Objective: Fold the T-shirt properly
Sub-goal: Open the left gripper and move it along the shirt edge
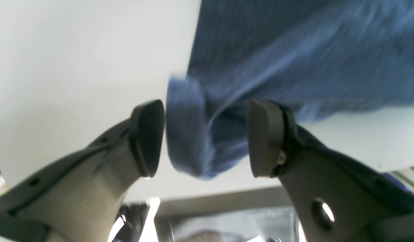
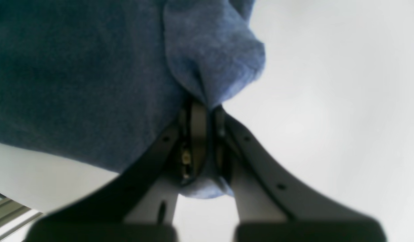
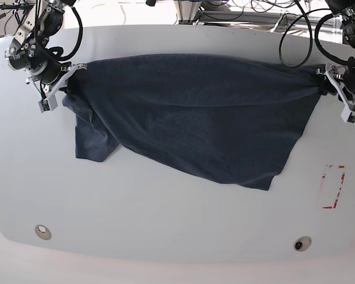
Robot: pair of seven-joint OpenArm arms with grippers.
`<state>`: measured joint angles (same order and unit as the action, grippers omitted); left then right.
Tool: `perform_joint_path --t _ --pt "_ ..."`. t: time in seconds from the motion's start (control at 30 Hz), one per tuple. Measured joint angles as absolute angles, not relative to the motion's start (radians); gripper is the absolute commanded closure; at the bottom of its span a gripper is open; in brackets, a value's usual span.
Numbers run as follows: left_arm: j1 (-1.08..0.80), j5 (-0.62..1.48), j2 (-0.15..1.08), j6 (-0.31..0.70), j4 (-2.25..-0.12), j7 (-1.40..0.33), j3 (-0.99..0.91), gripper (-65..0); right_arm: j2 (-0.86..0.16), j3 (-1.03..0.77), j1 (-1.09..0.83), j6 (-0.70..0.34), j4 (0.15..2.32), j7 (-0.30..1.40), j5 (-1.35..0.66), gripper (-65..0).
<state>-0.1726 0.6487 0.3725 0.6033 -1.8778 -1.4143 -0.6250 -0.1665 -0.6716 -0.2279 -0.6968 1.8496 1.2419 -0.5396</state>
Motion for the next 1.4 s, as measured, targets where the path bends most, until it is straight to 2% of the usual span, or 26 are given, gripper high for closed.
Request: perform_joint_path --t 0.3,0.47,0.6,0.87,1.4 --pt "0.038 0.757 0.369 0.599 -1.869 -1.412 -0.623 -37.1 -0.16 -0.67 -0.209 -0.697 1.85 1.242 -0.539 0.0" --pt "0.194 0.673 0.327 0.544 -1.727 -1.406 -0.627 -37.1 -0.144 -0.669 -0.204 -0.697 1.85 1.242 -0.54 0.0" --pt "0.302 0.593 0.317 0.545 -1.541 -1.402 -0.622 -37.1 -0.144 -0.67 -0.203 -0.697 1.85 1.242 -0.538 0.0" --pt "0.445 0.505 0.329 0.538 -1.207 -1.182 -0.515 -37.1 -0.141 -0.67 -0.186 -0.697 1.85 1.242 -0.543 0.0" --pt "0.543 0.47 0.324 0.531 -0.732 -0.802 -0.307 -37.1 -0.142 -0.673 -0.167 -0.697 1.85 1.243 -0.535 0.0"
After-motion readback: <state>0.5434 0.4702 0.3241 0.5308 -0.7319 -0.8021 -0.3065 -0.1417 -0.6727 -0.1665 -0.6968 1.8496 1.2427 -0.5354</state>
